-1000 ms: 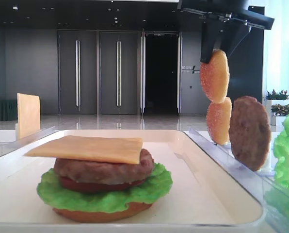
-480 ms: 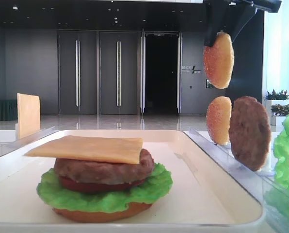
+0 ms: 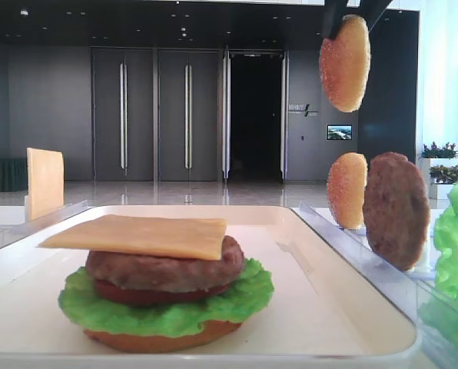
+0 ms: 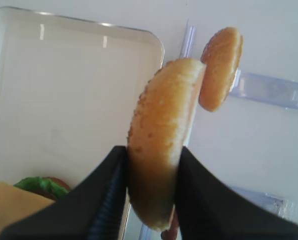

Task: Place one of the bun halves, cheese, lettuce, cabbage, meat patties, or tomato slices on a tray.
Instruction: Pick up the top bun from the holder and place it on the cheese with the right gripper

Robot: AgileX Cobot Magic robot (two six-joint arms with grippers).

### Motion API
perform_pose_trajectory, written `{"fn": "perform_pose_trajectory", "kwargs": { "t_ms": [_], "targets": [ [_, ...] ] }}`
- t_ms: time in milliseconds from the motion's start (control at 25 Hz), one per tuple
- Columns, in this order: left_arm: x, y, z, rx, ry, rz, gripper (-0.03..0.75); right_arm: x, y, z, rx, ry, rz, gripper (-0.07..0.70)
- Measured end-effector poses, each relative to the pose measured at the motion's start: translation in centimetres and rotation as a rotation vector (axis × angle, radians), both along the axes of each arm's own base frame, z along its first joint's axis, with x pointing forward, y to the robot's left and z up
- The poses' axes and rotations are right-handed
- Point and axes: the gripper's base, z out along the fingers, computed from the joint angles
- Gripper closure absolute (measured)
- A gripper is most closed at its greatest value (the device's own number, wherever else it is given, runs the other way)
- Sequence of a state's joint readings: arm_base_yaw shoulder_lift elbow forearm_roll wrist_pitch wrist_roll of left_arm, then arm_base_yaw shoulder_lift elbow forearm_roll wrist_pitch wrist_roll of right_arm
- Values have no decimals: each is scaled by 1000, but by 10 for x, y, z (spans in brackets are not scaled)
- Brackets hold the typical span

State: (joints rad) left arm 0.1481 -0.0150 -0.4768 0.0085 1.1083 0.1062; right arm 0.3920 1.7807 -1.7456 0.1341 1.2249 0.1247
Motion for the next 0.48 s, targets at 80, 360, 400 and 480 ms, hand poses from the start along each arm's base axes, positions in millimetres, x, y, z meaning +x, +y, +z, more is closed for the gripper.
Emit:
{"fn": "perform_pose_trajectory", "kwargs": {
  "t_ms": [80, 360, 400, 480],
  "targets": [
    [0, 0, 0, 0, 0, 0, 451, -10, 2, 1, -3, 7, 3, 393],
    [0, 0, 0, 0, 0, 0, 451, -57, -4, 10, -5, 20, 5, 393],
    [0, 0, 0, 0, 0, 0, 451, -64, -5, 12, 0, 17, 6, 393],
    [0, 0, 0, 0, 0, 0, 451, -78, -5, 15, 6, 15, 12, 393]
  ]
}}
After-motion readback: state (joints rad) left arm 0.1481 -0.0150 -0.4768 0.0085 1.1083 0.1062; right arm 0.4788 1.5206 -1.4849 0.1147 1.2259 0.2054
